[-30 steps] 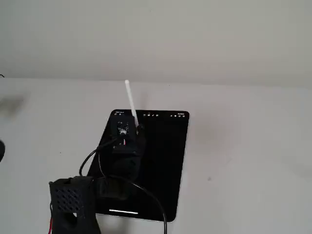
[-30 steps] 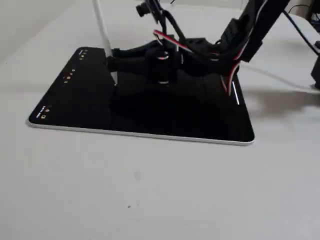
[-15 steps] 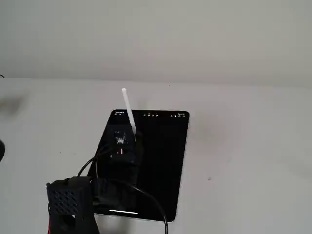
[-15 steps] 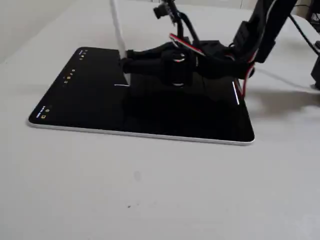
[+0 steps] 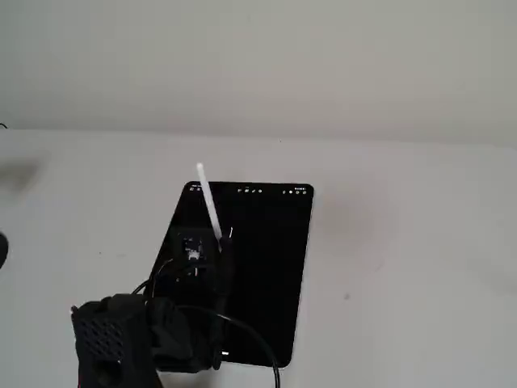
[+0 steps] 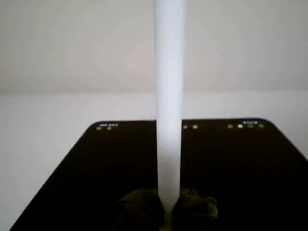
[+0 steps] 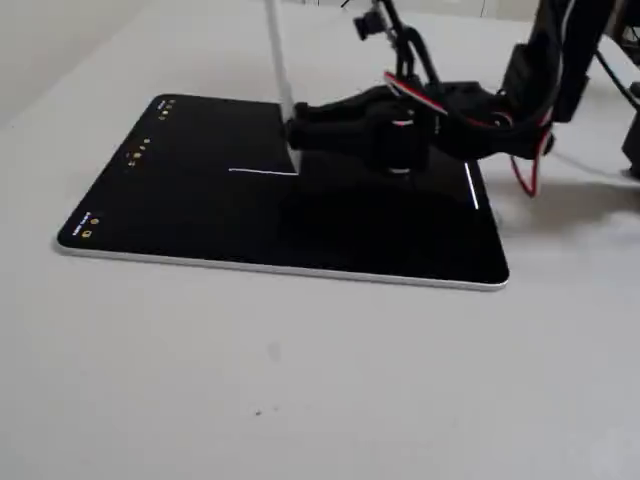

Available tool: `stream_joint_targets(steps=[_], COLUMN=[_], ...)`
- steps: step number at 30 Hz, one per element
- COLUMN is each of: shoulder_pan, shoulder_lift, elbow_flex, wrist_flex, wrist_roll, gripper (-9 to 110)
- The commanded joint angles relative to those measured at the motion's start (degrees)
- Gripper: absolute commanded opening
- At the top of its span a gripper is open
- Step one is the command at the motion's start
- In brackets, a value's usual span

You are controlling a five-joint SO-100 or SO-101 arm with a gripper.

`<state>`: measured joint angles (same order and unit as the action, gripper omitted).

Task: Draw a line in the middle of the ipad using the apple pencil

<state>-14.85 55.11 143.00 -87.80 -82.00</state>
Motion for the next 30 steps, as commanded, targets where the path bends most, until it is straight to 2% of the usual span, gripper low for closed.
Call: stream_joint_targets(steps=[1,30], shoulder_pan=[-1.1,-0.7], shoulder_lift=[2.7,1.3], elbow_flex=[5.1,7.1], wrist_flex=[-4.4,-7.3], wrist_roll=[0.4,0.7], gripper=[0,0])
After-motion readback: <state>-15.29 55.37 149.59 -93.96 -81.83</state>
